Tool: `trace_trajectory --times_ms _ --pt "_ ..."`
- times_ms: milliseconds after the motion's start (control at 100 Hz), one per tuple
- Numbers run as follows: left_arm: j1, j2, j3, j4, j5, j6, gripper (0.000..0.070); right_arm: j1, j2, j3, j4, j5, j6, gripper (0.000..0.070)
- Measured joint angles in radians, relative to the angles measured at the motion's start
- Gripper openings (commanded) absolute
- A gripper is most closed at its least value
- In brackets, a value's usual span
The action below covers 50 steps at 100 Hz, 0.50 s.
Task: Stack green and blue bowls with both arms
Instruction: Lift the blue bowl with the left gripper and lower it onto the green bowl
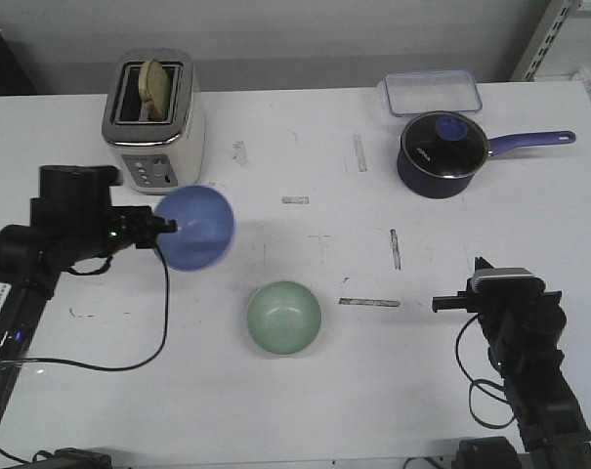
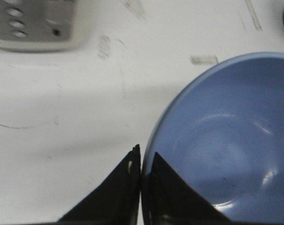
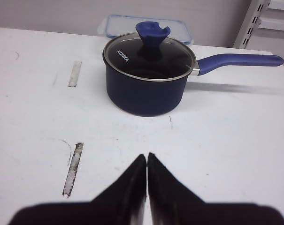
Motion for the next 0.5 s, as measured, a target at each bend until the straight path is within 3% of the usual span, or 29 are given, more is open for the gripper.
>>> trace_trajectory --times_ms 280,500 --pt "-0.324 0.06 -0.002 -0.089 0.002 0.017 0.0 0.0 0.0 0.0 0.0 0.0 0.0 0.0" --pt "-0.438 0.175 -0.002 -0.085 -0.002 0.053 0.0 0.0 0.0 0.0 0.0 0.0 0.0 0.0"
